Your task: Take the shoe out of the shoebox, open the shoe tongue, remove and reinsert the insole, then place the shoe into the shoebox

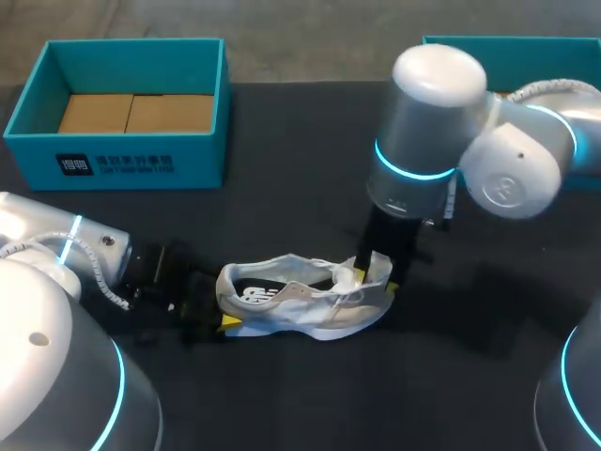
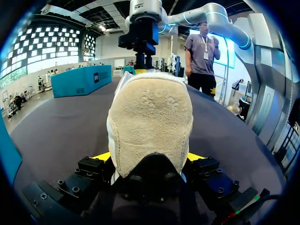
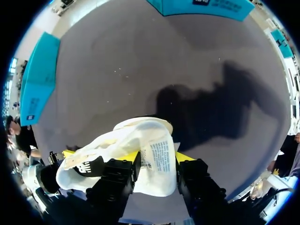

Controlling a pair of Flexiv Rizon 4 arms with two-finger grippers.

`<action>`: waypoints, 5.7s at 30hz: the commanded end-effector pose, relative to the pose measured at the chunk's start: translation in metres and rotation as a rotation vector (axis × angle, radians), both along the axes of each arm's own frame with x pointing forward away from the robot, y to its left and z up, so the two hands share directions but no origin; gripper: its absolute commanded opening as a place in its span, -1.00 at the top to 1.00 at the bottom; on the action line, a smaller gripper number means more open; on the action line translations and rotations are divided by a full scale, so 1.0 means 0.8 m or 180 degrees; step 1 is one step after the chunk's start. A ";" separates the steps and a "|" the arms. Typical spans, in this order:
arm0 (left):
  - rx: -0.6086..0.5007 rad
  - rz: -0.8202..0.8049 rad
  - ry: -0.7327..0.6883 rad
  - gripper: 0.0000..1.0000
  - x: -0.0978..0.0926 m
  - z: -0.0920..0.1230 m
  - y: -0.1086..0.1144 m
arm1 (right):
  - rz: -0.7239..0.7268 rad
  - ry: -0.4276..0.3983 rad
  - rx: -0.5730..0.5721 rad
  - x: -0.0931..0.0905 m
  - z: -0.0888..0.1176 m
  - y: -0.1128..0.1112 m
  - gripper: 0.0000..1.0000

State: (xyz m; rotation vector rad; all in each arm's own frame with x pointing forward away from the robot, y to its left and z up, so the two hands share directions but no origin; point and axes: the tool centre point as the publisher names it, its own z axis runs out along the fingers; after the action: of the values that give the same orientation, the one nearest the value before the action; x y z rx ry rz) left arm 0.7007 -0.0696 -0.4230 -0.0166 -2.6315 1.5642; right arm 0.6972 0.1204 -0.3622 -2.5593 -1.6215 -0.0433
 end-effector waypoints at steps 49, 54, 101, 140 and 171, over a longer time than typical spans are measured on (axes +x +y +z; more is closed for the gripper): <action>0.0009 0.0000 -0.0001 1.00 0.001 -0.004 -0.002 | 0.3826 -0.0708 -0.0730 0.026 0.150 0.123 -1.00; 0.0009 0.0000 -0.0001 1.00 0.001 -0.004 -0.002 | 0.3724 -0.0699 -0.0635 0.026 0.152 0.118 -1.00; 0.0009 0.0000 -0.0001 1.00 0.001 -0.004 -0.002 | 0.5091 -0.0961 -0.0477 0.030 0.127 0.163 1.00; 0.0009 0.0000 -0.0001 1.00 0.001 -0.004 -0.002 | 0.5382 -0.0853 -0.0312 0.011 0.075 0.143 1.00; 0.0009 0.0000 -0.0001 1.00 0.001 -0.004 -0.002 | 0.5782 -0.0704 0.0226 0.023 -0.007 0.170 1.00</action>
State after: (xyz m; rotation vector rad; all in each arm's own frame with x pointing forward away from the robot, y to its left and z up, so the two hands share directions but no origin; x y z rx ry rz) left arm 0.7006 -0.0696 -0.4232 -0.0168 -2.6314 1.5639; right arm 0.7147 0.2561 -0.3585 -0.2771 -3.0933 -0.1792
